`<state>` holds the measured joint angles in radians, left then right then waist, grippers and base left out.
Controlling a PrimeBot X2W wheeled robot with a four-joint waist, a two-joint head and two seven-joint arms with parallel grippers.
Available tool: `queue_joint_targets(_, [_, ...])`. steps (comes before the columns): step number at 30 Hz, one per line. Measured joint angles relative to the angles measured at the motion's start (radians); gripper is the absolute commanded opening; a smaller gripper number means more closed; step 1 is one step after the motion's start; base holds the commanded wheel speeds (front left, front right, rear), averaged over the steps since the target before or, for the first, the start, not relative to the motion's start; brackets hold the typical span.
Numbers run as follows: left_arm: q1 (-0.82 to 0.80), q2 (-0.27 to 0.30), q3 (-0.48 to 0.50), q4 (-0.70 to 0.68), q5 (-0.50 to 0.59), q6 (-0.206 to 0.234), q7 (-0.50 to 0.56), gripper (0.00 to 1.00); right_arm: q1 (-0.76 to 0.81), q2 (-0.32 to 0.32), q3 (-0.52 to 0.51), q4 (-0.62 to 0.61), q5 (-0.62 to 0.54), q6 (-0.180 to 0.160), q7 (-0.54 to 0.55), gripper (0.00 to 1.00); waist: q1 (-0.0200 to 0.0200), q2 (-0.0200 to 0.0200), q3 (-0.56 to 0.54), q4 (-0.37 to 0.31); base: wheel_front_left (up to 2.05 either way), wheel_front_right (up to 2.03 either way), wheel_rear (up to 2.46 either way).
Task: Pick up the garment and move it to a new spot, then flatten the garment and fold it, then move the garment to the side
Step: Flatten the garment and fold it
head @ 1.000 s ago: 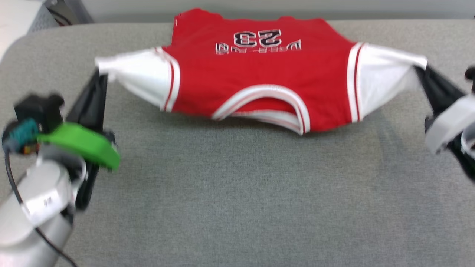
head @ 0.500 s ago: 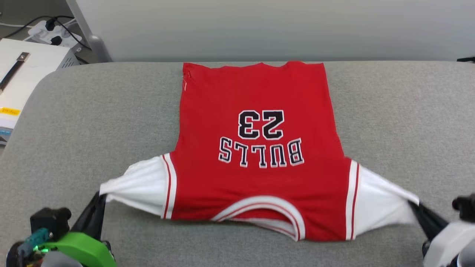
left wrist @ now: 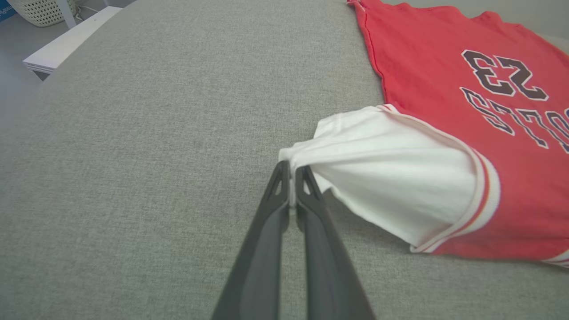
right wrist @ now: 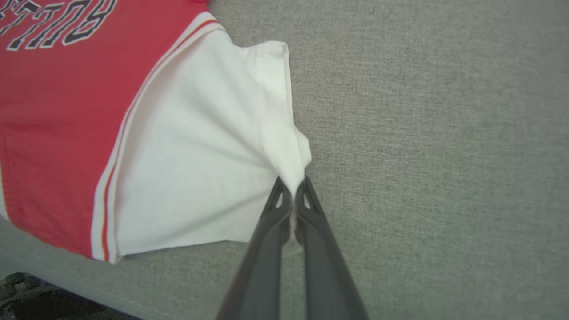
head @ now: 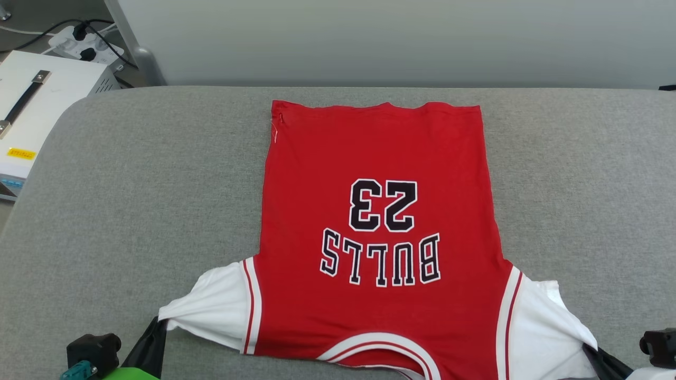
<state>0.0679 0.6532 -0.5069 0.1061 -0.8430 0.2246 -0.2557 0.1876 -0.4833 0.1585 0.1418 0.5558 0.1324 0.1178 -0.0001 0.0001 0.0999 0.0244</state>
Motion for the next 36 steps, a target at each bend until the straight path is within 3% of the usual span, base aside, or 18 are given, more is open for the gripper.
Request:
queue_joint_targets(1, [0.000,-0.003,0.001,0.001,0.003,-0.001,0.000,0.00,0.000,0.005,-0.008,-0.008,-0.006,0.000,0.003,0.69,0.0000,0.0000,0.001,0.001,0.00,0.00,0.00])
queue_joint_targets(2, [-0.002,-0.007,0.001,0.000,0.008,-0.002,0.000,0.00,-0.001,0.008,-0.016,-0.019,-0.016,0.000,0.008,1.00,0.0000,0.0000,0.002,0.002,0.00,0.00,0.00])
queue_joint_targets(11, [-0.058,-0.047,-0.003,-0.035,0.080,-0.019,0.000,0.00,-0.111,-0.002,-0.118,-0.159,-0.097,0.000,0.019,1.00,0.0000,0.0000,0.037,0.030,0.00,0.00,0.00])
queue_joint_targets(19, [-0.143,-0.083,0.003,-0.095,0.153,-0.027,0.000,0.00,-0.466,-0.100,-0.161,-0.253,-0.105,-0.001,0.118,1.00,0.0001,0.0000,0.122,0.073,0.00,0.00,0.00])
queue_joint_targets(22, [-0.176,-0.102,0.011,-0.115,0.186,-0.035,0.000,0.00,-0.638,-0.160,-0.112,-0.236,-0.097,-0.001,0.217,1.00,0.0001,0.0000,0.166,0.090,0.00,0.00,0.00])
queue_joint_targets(26, [-0.218,-0.132,0.017,-0.131,0.218,-0.049,0.000,0.00,-0.881,-0.220,-0.022,-0.127,-0.074,-0.001,0.375,1.00,0.0002,0.0000,0.232,0.115,0.00,0.00,0.00])
queue_joint_targets(33, [-0.279,-0.187,0.029,-0.148,0.271,-0.081,0.000,0.00,-1.224,-0.212,0.158,0.104,0.020,-0.001,0.751,1.00,0.0003,0.0000,0.347,0.161,0.00,0.00,0.00])
queue_joint_targets(36, [-0.295,-0.213,0.033,-0.151,0.300,-0.096,0.000,0.00,-1.313,-0.194,0.203,0.188,0.028,-0.001,0.862,1.00,0.0003,0.0000,0.392,0.182,0.00,0.00,0.00])
